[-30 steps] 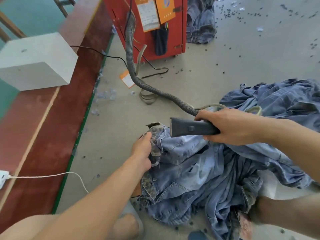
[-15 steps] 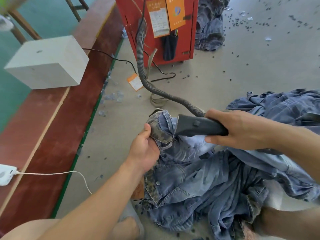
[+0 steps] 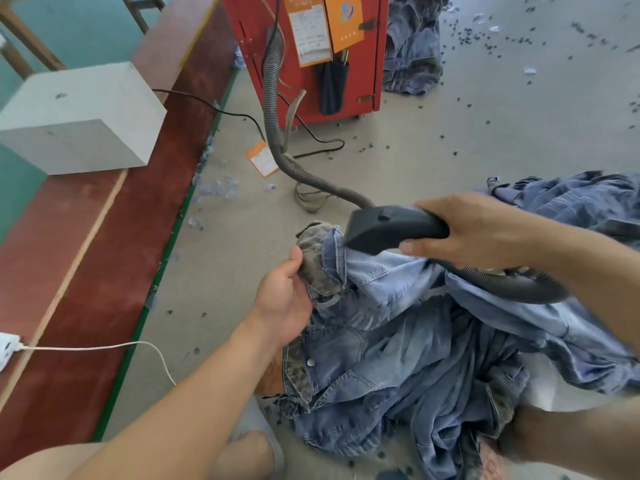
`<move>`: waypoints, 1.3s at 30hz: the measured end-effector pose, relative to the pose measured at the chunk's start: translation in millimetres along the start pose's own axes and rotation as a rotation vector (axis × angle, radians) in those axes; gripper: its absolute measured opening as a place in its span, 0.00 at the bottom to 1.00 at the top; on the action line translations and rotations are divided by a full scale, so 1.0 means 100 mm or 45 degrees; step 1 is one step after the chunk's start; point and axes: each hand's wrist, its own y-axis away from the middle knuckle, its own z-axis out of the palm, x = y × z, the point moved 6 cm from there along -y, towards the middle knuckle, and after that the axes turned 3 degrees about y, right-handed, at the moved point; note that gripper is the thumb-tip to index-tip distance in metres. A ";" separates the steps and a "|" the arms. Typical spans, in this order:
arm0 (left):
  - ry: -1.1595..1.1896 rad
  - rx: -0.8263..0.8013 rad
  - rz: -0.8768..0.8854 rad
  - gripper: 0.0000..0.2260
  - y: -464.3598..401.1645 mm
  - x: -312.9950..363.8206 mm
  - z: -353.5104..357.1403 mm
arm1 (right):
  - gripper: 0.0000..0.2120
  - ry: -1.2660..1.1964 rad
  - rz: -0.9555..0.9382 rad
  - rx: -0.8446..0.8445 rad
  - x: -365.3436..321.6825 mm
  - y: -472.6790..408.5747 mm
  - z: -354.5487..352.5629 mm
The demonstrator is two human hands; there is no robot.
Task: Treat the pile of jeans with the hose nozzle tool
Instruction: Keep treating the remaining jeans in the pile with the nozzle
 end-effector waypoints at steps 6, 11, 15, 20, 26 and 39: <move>-0.286 -0.038 0.070 0.20 0.02 -0.06 0.15 | 0.11 0.139 -0.014 0.278 -0.16 -0.11 0.08; -0.222 0.034 0.087 0.21 0.00 0.00 0.08 | 0.07 0.108 -0.107 -0.163 -0.23 0.00 0.15; -0.130 -0.031 -0.056 0.22 0.03 -0.16 0.13 | 0.10 0.199 -0.054 -0.031 -0.24 -0.11 0.34; -0.060 -0.003 -0.062 0.21 0.07 -0.16 0.17 | 0.08 0.044 0.006 0.024 -0.12 -0.14 0.09; -0.038 0.163 -0.044 0.16 0.00 -0.07 0.07 | 0.09 0.240 -0.137 -0.166 -0.24 -0.07 0.35; -0.025 0.298 -0.198 0.11 0.01 0.02 0.05 | 0.07 0.094 -0.066 -0.119 0.00 -0.01 0.13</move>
